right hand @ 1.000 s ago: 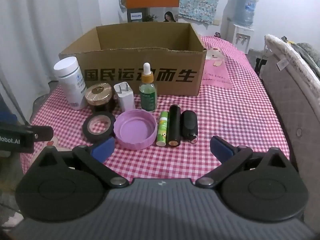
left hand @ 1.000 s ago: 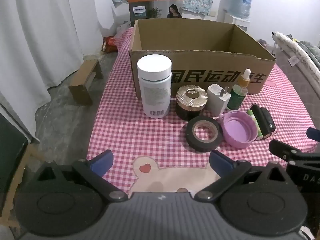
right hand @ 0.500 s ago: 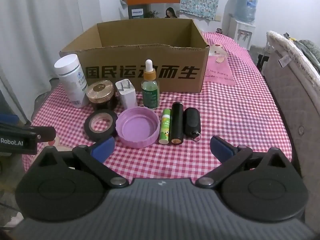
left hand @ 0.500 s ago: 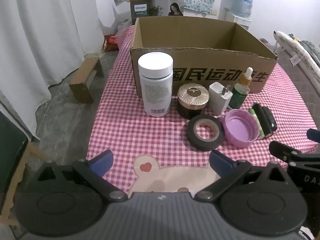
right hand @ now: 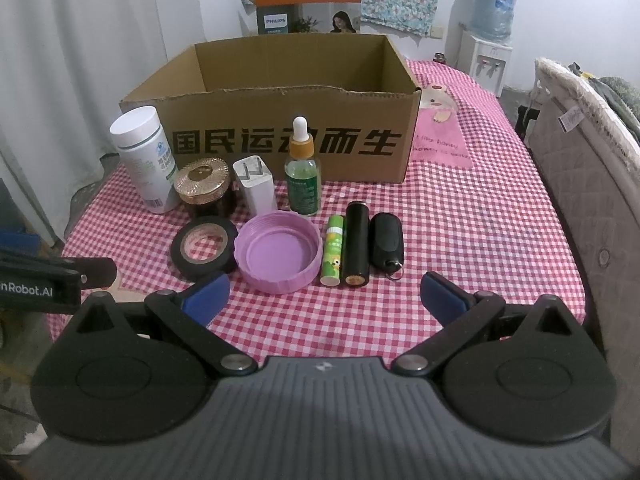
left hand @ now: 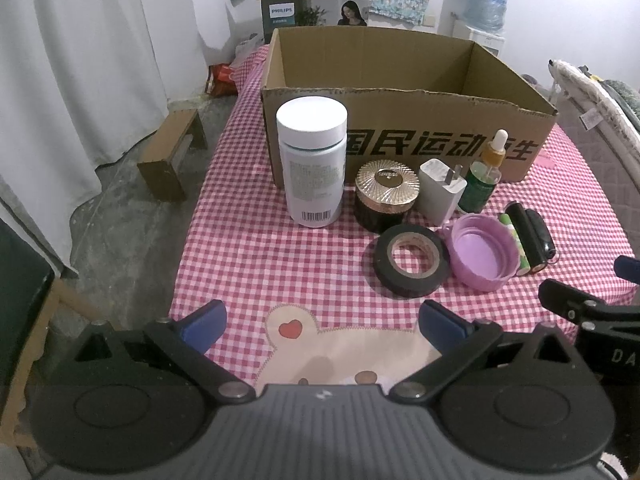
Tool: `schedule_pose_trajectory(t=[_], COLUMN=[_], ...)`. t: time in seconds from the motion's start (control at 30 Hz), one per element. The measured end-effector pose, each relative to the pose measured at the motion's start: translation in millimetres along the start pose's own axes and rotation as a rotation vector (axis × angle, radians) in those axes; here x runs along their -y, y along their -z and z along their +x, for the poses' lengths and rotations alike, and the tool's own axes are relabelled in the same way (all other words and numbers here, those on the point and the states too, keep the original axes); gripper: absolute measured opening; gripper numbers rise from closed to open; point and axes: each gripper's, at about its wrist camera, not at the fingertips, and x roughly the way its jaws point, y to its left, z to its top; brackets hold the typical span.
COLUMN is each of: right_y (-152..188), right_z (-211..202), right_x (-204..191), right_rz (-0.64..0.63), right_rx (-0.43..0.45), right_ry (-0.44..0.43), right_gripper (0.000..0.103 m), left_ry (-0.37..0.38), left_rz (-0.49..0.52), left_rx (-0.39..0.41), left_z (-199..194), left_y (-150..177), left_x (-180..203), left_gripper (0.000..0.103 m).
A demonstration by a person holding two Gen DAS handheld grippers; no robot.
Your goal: Organize rigid objects
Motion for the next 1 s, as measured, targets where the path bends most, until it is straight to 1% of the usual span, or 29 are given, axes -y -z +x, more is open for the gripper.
schedule_pose_trajectory(t=[1.0], right_y=[-2.1], right_z=[5.8], right_x=[-2.2], right_rz=[-0.013], right_rx=[-0.011], right_ry=[-0.012], right_gripper=[0.102], left_ry=[-0.011], left_rz=[-0.006], left_rx=[-0.018], left_z=[3.5], left_y=[-1.1], left_x=[-4.1], left_gripper=[0.103])
